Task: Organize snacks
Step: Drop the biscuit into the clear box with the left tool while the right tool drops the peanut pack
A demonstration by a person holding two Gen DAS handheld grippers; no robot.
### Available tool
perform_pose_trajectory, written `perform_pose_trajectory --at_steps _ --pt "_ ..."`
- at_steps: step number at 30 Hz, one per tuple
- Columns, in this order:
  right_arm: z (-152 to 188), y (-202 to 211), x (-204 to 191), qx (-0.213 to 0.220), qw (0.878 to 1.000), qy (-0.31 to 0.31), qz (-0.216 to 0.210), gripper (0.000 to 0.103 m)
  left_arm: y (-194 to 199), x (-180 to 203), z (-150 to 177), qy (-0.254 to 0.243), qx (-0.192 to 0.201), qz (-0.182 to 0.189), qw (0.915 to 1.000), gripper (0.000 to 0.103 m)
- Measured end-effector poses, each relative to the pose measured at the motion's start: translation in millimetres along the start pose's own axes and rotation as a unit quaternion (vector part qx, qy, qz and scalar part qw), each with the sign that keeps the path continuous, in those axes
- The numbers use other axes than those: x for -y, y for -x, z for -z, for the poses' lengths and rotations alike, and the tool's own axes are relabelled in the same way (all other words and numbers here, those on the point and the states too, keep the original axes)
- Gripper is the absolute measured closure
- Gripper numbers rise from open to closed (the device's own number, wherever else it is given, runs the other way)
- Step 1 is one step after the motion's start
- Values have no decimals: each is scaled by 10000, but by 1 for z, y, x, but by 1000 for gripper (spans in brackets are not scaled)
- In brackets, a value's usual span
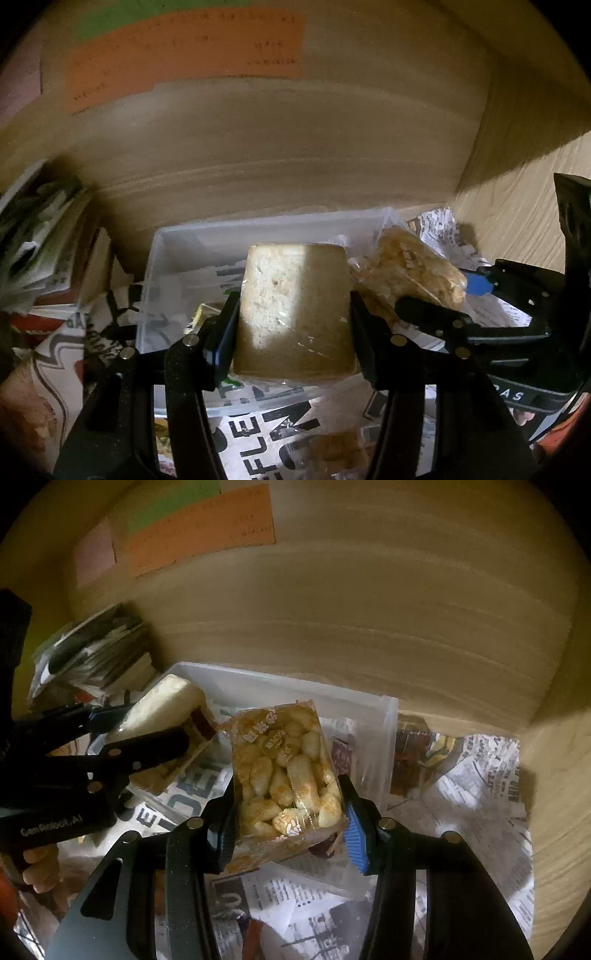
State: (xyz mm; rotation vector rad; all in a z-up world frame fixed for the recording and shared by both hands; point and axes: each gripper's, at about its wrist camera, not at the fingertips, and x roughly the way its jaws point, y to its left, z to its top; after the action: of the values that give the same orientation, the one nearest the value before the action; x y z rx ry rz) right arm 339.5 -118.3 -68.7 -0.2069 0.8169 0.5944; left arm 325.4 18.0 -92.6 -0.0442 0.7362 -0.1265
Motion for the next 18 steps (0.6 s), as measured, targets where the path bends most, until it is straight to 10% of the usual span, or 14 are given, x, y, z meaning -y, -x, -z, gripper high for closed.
perform_pose_trajectory --at_steps 18 --pt "5 29 -11 210 9997 94 104 51 35 3 10 -124 187 -69 9997 44"
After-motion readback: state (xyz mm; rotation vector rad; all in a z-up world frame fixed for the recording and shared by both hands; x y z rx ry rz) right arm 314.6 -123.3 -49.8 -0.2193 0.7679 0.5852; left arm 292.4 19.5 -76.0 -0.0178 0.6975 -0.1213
